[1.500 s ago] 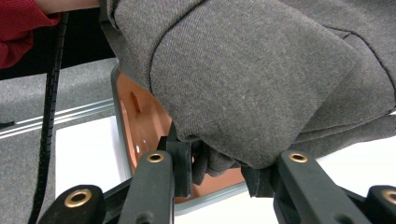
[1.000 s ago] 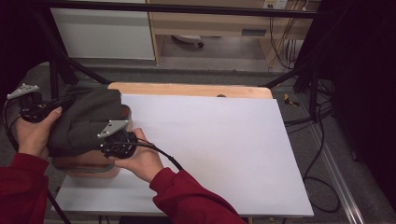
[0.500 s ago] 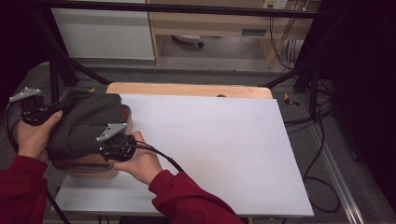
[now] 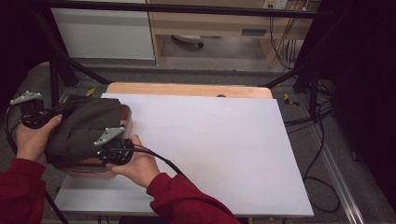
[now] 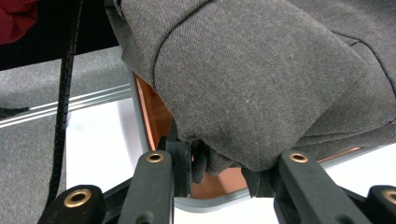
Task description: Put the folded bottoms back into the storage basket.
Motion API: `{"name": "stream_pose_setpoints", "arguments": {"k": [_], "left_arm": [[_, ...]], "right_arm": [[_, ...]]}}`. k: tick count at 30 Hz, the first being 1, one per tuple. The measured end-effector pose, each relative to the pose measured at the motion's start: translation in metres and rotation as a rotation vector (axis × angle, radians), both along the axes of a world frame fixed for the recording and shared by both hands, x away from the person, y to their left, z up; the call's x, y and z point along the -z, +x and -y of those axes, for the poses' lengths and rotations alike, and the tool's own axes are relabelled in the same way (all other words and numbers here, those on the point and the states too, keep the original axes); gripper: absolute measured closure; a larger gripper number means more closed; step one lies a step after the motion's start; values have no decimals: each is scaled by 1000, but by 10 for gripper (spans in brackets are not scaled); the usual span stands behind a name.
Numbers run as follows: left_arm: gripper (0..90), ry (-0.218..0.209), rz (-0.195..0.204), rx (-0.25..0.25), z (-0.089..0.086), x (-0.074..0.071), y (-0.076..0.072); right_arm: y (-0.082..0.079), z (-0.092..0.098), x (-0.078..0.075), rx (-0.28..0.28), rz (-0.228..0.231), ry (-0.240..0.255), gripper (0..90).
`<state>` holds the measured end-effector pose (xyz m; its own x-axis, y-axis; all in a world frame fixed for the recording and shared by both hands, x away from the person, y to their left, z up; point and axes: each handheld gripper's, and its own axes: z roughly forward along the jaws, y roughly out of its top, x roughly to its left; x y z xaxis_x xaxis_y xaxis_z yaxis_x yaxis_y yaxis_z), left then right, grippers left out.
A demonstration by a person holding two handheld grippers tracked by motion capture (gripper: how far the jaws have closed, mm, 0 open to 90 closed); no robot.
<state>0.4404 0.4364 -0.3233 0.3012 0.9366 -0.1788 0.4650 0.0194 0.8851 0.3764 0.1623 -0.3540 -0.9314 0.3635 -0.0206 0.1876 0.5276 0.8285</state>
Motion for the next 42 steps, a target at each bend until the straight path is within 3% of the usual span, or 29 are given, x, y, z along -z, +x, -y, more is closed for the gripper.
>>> {"name": "stream_pose_setpoints", "arguments": {"k": [42], "left_arm": [[827, 28, -81, -9, -9, 19, 0]], "right_arm": [[-3, -13, 12, -32, -38, -44, 674]]}}
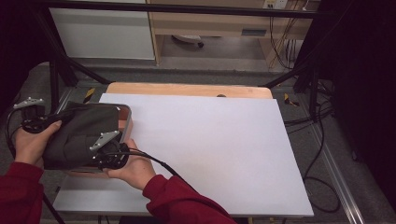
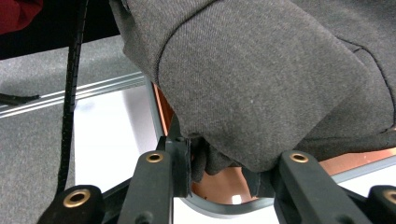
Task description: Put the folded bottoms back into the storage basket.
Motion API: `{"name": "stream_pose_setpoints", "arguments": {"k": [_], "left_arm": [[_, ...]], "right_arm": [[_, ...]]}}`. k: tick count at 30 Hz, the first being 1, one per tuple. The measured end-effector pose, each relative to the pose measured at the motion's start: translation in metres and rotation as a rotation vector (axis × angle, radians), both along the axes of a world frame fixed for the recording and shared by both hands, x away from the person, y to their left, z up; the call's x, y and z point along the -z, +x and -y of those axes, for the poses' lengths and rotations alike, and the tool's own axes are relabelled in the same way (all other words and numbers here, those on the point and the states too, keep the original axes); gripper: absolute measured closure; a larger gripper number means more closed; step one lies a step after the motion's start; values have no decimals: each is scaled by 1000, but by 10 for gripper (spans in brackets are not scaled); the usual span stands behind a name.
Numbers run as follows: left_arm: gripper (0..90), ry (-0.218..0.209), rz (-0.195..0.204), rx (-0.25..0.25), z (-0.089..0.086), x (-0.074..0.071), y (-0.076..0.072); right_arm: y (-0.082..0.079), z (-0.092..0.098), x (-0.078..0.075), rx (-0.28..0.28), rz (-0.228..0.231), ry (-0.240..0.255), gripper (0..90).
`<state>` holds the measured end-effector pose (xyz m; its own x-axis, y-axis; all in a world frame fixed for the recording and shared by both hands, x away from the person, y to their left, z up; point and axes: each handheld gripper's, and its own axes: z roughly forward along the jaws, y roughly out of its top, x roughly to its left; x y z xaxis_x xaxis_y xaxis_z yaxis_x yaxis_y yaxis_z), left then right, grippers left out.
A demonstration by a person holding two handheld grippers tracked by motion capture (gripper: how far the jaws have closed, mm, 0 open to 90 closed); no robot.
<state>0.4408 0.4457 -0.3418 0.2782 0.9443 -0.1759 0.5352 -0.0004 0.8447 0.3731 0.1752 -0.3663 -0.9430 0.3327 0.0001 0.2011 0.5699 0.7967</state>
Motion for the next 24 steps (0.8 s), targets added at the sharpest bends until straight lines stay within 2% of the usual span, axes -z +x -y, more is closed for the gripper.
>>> {"name": "stream_pose_setpoints", "arguments": {"k": [9, 16, 24], "left_arm": [[823, 10, -19, 2, 5, 3, 7], [824, 16, 13, -6, 9, 1, 13], [824, 16, -7, -12, 11, 9, 19]], "right_arm": [[1, 1, 1, 8, -6, -8, 673], [10, 4, -1, 28, -12, -3, 672], [14, 5, 0, 40, -18, -15, 671]]}}
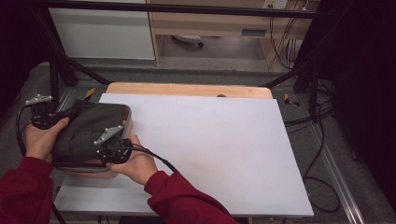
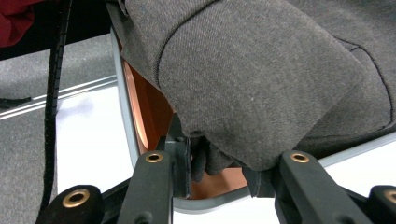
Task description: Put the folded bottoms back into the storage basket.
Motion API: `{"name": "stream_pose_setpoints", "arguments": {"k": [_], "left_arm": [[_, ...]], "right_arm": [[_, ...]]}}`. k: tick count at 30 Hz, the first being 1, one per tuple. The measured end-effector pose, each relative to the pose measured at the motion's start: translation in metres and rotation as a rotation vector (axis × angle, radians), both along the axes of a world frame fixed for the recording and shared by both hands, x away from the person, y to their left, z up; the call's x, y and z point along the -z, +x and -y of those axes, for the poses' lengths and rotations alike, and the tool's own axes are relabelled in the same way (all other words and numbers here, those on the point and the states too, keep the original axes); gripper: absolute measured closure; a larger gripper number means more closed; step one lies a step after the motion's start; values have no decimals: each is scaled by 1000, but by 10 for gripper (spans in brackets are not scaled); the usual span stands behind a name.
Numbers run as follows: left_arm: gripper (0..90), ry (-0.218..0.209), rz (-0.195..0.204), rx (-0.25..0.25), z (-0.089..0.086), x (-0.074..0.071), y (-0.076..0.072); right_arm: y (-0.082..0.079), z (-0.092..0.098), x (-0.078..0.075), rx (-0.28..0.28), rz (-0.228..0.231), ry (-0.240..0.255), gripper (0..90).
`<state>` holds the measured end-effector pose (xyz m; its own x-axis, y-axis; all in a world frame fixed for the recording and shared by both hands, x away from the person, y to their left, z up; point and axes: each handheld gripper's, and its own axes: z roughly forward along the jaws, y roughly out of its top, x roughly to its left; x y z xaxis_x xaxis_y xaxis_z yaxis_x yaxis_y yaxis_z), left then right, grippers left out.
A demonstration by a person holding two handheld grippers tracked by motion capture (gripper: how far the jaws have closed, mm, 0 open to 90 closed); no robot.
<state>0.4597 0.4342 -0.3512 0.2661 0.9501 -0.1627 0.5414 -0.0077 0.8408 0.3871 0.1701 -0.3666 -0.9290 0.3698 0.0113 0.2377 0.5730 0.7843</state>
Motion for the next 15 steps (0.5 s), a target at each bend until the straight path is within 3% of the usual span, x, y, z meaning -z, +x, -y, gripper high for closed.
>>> {"name": "stream_pose_setpoints", "arguments": {"k": [8, 15], "left_arm": [[822, -5, -27, -10, -1, 8, 2], [820, 21, -62, 2, 4, 11, 5]], "right_arm": [[2, 0, 1, 1, -5, -6, 667], [3, 0, 1, 3, -20, -11, 663]]}}
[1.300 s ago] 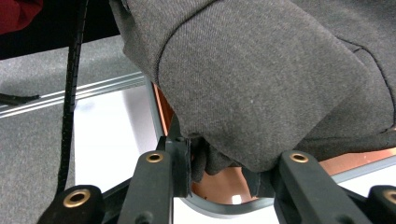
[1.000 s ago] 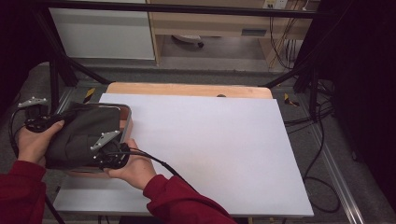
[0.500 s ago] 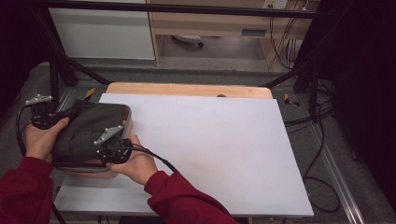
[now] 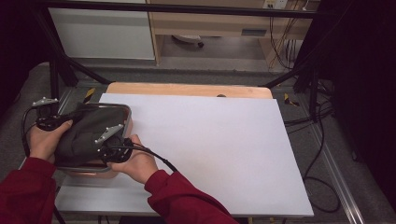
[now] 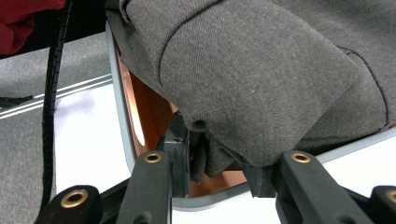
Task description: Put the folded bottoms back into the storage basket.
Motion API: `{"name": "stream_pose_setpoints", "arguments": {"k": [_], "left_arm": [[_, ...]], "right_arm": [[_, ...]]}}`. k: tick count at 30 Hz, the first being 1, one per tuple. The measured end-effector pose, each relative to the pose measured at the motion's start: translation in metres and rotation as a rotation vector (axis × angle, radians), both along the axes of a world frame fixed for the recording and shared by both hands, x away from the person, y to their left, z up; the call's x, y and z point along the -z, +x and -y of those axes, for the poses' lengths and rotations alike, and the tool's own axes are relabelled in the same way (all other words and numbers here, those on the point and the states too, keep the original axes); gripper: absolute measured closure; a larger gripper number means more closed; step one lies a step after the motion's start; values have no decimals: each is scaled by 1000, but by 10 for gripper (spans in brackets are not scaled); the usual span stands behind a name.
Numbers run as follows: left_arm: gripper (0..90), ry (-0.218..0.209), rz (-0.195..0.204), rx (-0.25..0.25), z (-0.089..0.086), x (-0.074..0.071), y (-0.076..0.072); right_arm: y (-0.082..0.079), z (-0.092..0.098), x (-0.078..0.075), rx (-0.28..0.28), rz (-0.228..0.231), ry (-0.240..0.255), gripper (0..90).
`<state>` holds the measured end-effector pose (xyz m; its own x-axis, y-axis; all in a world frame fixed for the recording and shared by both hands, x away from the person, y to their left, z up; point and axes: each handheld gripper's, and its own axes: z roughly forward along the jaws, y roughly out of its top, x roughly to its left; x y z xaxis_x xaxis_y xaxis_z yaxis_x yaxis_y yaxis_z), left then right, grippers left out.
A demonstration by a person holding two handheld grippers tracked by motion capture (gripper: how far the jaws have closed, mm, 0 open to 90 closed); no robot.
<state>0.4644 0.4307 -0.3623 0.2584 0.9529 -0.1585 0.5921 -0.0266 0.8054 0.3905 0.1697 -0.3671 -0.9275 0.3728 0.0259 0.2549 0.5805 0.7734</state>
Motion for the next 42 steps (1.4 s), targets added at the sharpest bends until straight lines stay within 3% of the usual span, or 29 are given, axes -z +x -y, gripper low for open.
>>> {"name": "stream_pose_setpoints", "arguments": {"k": [18, 22, 25, 28, 32, 42], "left_arm": [[810, 24, -34, 2, 5, 1, 2], [750, 23, -44, 0, 6, 1, 3], [607, 0, 8, -26, 5, -6, 0], [481, -27, 33, -38, 7, -14, -2], [441, -31, 64, -18, 13, -23, -5], [406, -12, 119, 20, 34, -38, -20]], "right_arm": [[2, -1, 0, 2, -4, -10, 657], [2, -1, 0, 7, -2, -13, 616], [-1, 1, -5, 26, 6, -15, 459], [-5, 8, -16, 35, 31, 28, 370], [-8, 18, -25, 44, 46, 21, 294], [-7, 40, -22, 82, 42, 28, 199]]}}
